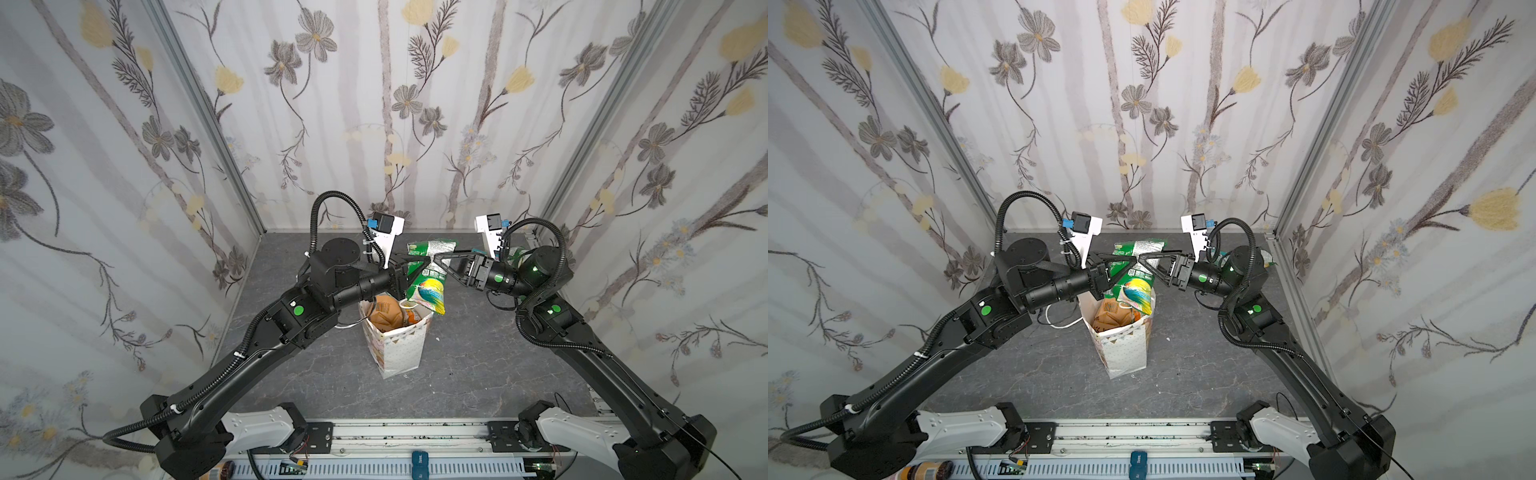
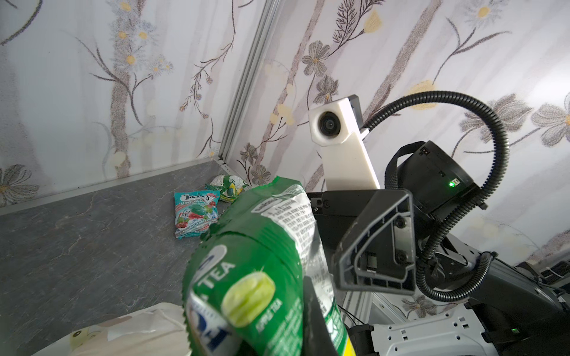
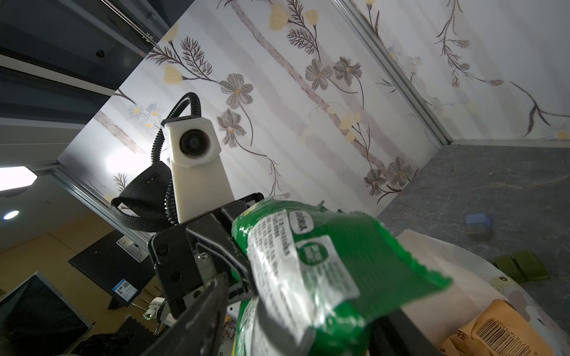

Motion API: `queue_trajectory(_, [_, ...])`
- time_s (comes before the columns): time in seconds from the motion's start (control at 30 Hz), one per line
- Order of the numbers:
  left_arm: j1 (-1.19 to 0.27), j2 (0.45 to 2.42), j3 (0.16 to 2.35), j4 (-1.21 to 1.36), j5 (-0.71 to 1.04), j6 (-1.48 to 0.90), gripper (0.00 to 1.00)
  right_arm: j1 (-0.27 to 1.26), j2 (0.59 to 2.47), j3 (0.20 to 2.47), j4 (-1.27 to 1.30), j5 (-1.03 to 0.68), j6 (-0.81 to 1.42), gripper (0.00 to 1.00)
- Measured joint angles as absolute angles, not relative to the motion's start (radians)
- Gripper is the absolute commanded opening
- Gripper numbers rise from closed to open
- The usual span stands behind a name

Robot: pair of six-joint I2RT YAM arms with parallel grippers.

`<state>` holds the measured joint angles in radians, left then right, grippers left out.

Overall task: Take the snacks out of the paper bag
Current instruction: 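Grasp the raised green bag with the right gripper beside the left gripper, then carry the green bag to the far corner with the right gripper while the left withdraws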

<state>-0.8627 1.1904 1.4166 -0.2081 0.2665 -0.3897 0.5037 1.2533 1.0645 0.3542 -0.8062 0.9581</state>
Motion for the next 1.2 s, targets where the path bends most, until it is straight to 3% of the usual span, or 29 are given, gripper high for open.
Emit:
queue_trajectory(0.1, [-0.863, 1.19, 1.415, -0.183, 0.274, -0.393, 0.04, 0.506, 1.255, 1.064, 0.379, -0.792, 0.98, 0.46])
queue_trajectory(0.2, [-0.863, 1.191, 1.411, -0.167, 0.274, -0.393, 0.07, 0.506, 1.255, 1.064, 0.392, -0.781, 0.995, 0.41])
queue_trajectory(0.53, [-0.862, 1.186, 1.395, -0.159, 0.254, -0.392, 0.32, 0.509, 1.251, 1.064, 0.414, -0.785, 1.005, 0.17])
queue_trajectory(0.73, [-0.863, 1.167, 1.382, -0.158, 0.254, -0.392, 0.53, 0.512, 1.248, 1.08, 0.411, -0.79, 1.0, 0.0])
queue_trajectory(0.97, [-0.863, 1.128, 1.372, -0.165, 0.235, -0.349, 0.83, 0.48, 1.247, 1.132, 0.378, -0.78, 0.962, 0.0])
queue_trajectory(1.2, [-0.863, 1.064, 1.348, -0.244, 0.192, -0.253, 1.0, 0.349, 1.242, 1.161, 0.367, -0.758, 0.955, 0.0])
